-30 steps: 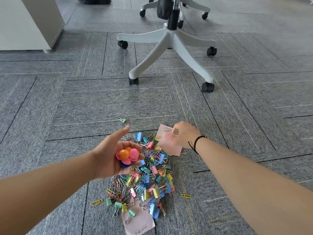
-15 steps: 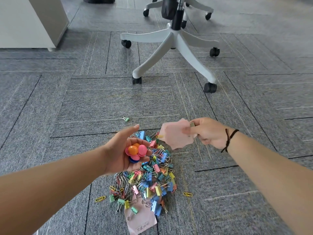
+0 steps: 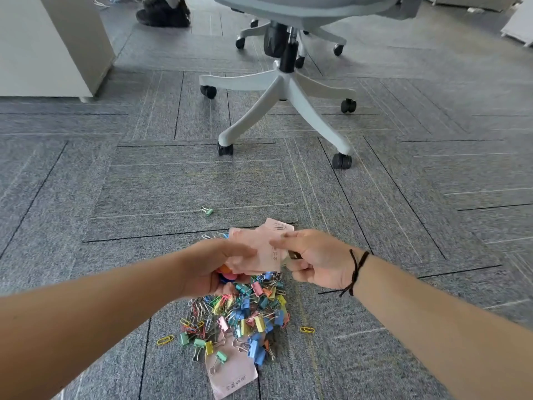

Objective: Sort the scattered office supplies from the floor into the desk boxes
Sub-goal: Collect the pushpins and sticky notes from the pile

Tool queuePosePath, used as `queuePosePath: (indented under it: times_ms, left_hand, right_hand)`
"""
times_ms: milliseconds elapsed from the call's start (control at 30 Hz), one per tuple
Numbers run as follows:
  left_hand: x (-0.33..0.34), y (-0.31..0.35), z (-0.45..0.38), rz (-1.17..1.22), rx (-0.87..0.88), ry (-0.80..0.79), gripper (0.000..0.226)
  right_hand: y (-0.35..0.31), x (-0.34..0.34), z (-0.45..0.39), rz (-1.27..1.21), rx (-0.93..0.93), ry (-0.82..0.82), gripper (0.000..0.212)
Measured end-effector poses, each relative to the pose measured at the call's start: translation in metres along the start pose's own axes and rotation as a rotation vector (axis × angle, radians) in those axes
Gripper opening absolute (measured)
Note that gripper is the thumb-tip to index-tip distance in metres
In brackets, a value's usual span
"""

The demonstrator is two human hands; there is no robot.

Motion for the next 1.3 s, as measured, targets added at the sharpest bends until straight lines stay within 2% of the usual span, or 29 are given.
queuePosePath:
  times_ms: [33, 167, 233, 333, 433, 533, 633, 667, 700, 833, 900, 933, 1000, 1033, 1100, 1200, 1233, 1300]
  left_hand:
    - [-0.003, 0.001, 0.002, 0.001, 0.000, 0.006, 0.040]
    - [-0.025, 0.005, 0.012, 0.060, 0.030, 0.067, 0.046]
    - [-0.035, 0.006, 0.013, 0.102, 0.043, 0.078, 0.048]
    - [-0.044, 0.007, 0.013, 0.147, 0.048, 0.076, 0.045]
    - [-0.045, 0.007, 0.011, 0.167, 0.046, 0.062, 0.051]
    - [-0.044, 0.003, 0.006, 0.188, 0.038, 0.044, 0.057]
    - [-0.046, -0.002, 0.004, 0.239, 0.022, 0.055, 0.053]
    - [-0.047, -0.003, 0.003, 0.257, 0.019, 0.063, 0.053]
    - [-0.048, -0.004, 0.003, 0.274, 0.017, 0.066, 0.054]
    - [-0.052, 0.000, 0.003, 0.318, 0.028, 0.078, 0.057]
    - [-0.052, -0.001, 0.004, 0.313, 0.027, 0.089, 0.055]
    - [-0.052, -0.002, 0.005, 0.305, 0.021, 0.087, 0.056]
    - [-0.052, -0.006, 0.006, 0.281, 0.009, 0.086, 0.058]
    - [-0.052, -0.007, 0.005, 0.266, 0.007, 0.091, 0.058]
    - [-0.052, -0.006, 0.004, 0.235, 0.011, 0.109, 0.054]
    - [-0.050, -0.001, -0.001, 0.186, 0.035, 0.147, 0.047]
    - [-0.048, 0.001, -0.003, 0.172, 0.041, 0.151, 0.046]
    - [-0.037, 0.003, -0.006, 0.141, 0.042, 0.136, 0.044]
  right_hand:
    - [0.000, -0.001, -0.002, -0.009, 0.008, 0.037, 0.021]
    - [0.002, -0.035, -0.012, -0.125, 0.004, 0.341, 0.038]
    - [0.005, -0.052, -0.014, -0.199, 0.026, 0.444, 0.037]
    - [0.010, -0.071, -0.018, -0.177, 0.065, 0.522, 0.026]
    - [0.011, -0.084, -0.027, -0.034, 0.050, 0.610, 0.031]
    - [0.003, -0.090, -0.038, 0.286, 0.003, 0.695, 0.033]
    - [0.005, -0.089, -0.057, 0.440, 0.036, 0.755, 0.009]
    - [0.007, -0.086, -0.060, 0.480, 0.043, 0.786, 0.009]
    - [0.010, -0.083, -0.065, 0.509, 0.050, 0.814, 0.020]
    - [0.012, -0.070, -0.080, 0.695, 0.160, 0.813, 0.062]
    - [0.016, -0.070, -0.089, 0.624, 0.165, 0.809, 0.067]
    - [0.020, -0.071, -0.094, 0.535, 0.140, 0.800, 0.058]
    - [0.022, -0.072, -0.094, 0.411, 0.060, 0.783, 0.021]
    - [0.020, -0.074, -0.090, 0.384, 0.020, 0.783, 0.015]
    - [0.012, -0.081, -0.074, 0.377, -0.070, 0.792, 0.027]
    - [0.001, -0.089, -0.039, 0.278, -0.202, 0.819, 0.025]
    - [0.002, -0.090, -0.028, 0.212, -0.203, 0.796, 0.022]
    - [0.005, -0.080, -0.010, 0.086, -0.186, 0.642, 0.017]
Point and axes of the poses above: each hand's wrist, its own z-axis away from the middle knuckle, its own x-axis out of the palm, y = z × x, the point moved 5 cm from there along -z, towards the middle knuckle, and after that the axes turned 3 degrees about -y, right-handed, at the moved point
